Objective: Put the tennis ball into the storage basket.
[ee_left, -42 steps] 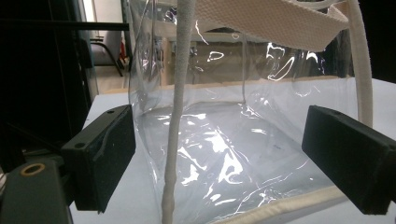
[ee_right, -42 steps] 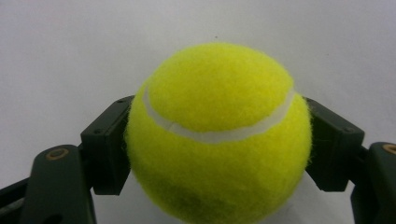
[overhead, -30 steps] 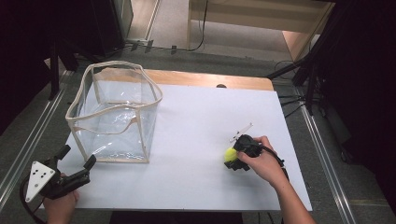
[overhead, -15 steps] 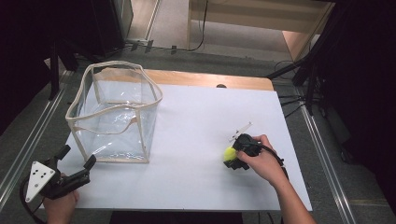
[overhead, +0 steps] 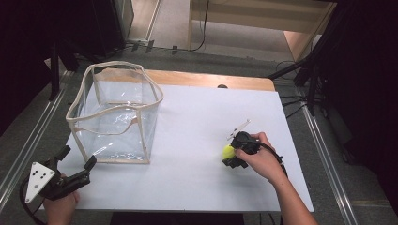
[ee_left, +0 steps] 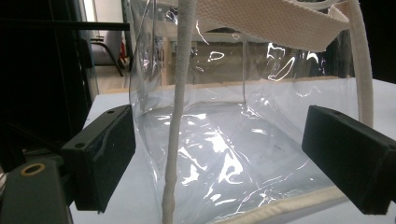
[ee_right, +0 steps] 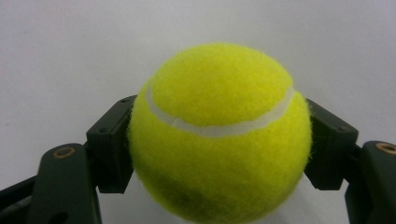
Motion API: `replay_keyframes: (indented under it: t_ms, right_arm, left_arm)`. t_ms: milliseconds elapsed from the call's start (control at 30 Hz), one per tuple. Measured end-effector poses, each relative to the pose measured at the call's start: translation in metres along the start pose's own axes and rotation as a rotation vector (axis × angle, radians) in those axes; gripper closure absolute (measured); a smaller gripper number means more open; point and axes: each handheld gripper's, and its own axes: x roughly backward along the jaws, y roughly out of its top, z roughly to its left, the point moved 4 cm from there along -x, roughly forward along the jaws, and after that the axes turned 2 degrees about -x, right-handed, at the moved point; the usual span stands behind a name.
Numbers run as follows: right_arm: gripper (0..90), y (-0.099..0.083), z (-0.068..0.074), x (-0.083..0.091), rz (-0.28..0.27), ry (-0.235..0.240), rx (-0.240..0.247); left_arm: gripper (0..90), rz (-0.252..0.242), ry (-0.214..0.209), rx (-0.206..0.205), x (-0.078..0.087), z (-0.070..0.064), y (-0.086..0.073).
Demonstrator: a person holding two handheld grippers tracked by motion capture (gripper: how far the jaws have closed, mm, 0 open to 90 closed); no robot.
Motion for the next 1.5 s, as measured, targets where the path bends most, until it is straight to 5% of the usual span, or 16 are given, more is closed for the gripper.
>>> replay_keyframes:
  t_ms: [1500]
  right_arm:
    - [23.3,0.068,0.032,-0.007,-0.003,0.030,0.120]
  left_arm:
    - [10.0,-0.003,-0.005,0.005,0.001,0.001,0.000]
